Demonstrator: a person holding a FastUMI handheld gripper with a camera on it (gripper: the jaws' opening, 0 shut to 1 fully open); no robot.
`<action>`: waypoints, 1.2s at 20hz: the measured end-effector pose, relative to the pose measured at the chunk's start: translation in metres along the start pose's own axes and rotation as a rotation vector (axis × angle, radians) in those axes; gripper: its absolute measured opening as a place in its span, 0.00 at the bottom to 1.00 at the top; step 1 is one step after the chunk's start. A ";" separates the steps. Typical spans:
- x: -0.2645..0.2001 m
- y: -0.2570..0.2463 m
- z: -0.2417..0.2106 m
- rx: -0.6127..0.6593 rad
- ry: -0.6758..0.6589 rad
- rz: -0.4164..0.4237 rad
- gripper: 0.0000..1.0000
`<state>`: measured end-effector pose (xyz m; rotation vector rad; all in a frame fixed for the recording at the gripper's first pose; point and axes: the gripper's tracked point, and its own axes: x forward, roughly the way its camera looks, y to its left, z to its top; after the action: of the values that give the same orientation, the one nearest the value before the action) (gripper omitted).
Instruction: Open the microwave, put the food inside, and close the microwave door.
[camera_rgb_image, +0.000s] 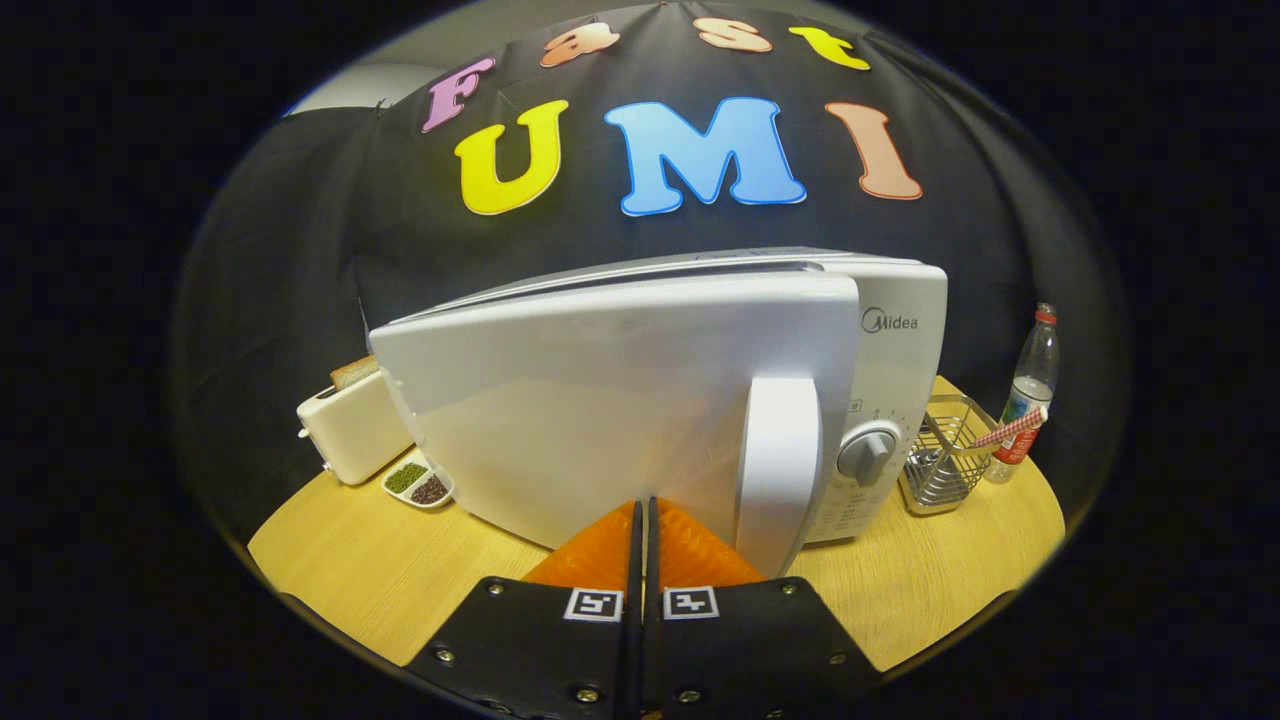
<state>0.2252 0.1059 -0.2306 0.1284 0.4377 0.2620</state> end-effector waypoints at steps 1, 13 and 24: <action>0.004 -0.003 0.000 0.004 -0.006 -0.011 0.01; 0.036 -0.030 0.007 0.045 -0.062 -0.103 0.00; -0.060 0.005 0.034 -0.071 -0.140 -0.012 0.82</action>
<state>0.1869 0.0917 -0.1753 0.0738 0.2897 0.2549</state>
